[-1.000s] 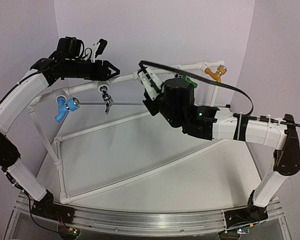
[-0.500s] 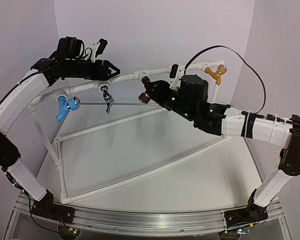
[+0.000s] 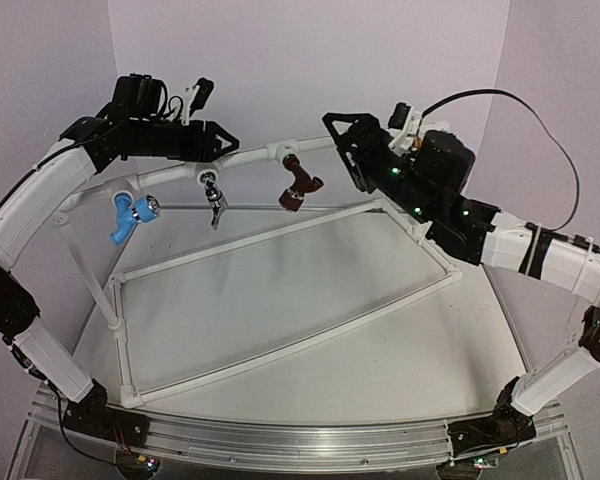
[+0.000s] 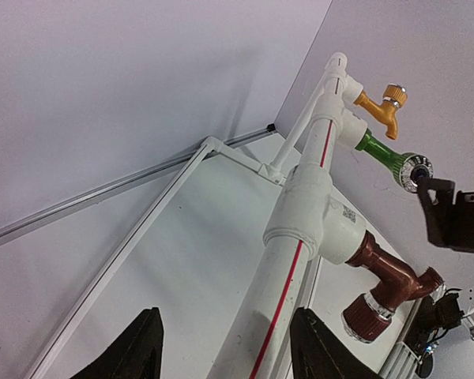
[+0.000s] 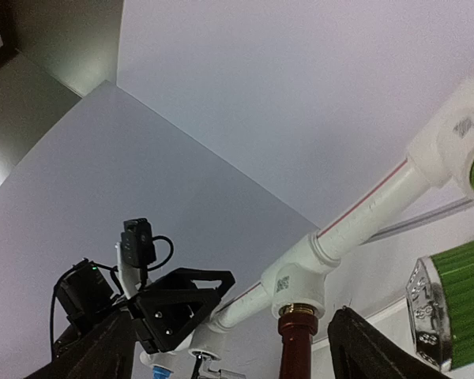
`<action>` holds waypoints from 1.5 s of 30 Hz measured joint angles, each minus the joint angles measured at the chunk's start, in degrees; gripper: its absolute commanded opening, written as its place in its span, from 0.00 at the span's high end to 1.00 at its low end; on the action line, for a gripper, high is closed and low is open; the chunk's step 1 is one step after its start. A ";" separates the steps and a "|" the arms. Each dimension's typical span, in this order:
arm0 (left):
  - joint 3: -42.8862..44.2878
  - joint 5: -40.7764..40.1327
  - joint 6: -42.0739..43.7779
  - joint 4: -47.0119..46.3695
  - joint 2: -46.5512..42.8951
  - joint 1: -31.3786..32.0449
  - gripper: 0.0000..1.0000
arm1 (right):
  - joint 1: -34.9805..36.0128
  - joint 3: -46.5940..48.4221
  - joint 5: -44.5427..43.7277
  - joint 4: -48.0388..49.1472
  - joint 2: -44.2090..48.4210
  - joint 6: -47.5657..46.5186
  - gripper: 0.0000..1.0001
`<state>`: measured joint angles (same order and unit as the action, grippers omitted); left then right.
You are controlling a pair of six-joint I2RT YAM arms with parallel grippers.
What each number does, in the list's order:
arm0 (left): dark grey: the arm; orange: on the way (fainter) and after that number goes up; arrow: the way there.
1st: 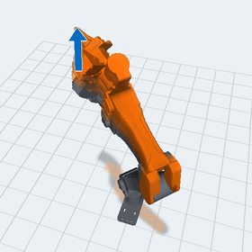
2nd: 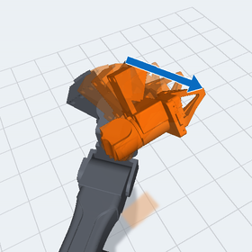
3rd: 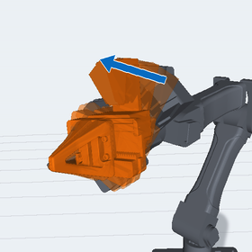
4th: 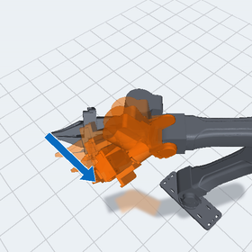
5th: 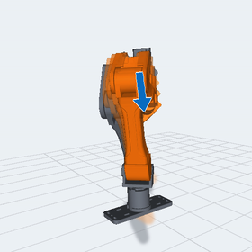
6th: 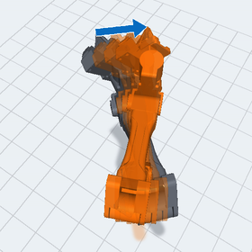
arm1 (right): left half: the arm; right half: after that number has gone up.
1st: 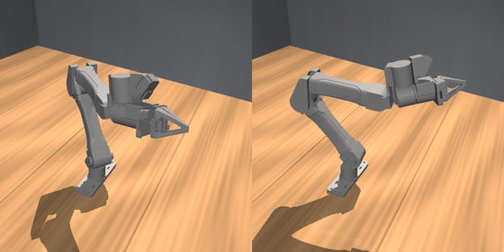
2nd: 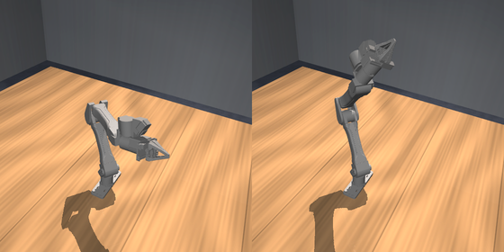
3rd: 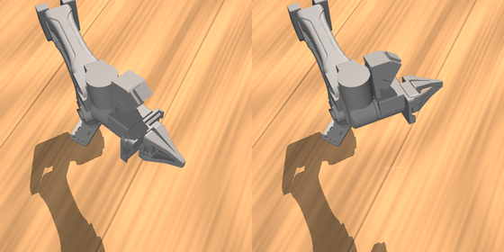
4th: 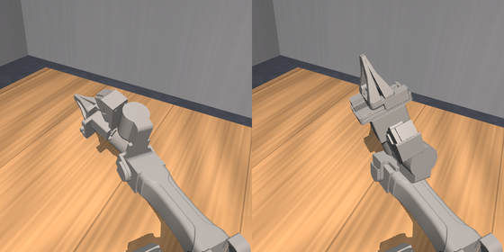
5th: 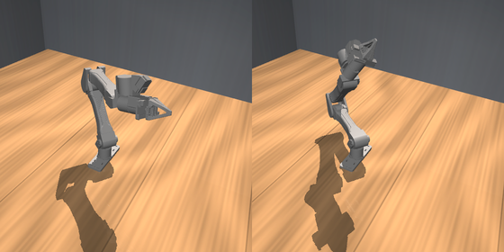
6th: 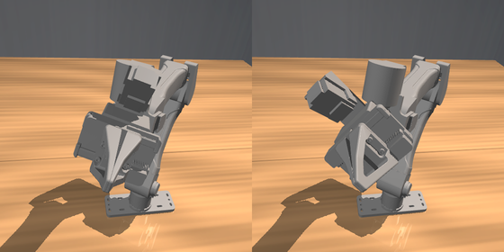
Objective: Install the water faucets
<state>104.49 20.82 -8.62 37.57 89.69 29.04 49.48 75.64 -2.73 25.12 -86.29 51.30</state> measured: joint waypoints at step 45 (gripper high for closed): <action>-0.24 -0.02 0.02 -0.14 -0.07 0.00 0.43 | 14.74 6.96 -27.61 -14.16 -12.67 -159.20 0.05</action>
<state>104.25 20.80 -8.60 37.43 89.62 29.04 64.23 82.61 -30.34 10.96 -98.96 -107.90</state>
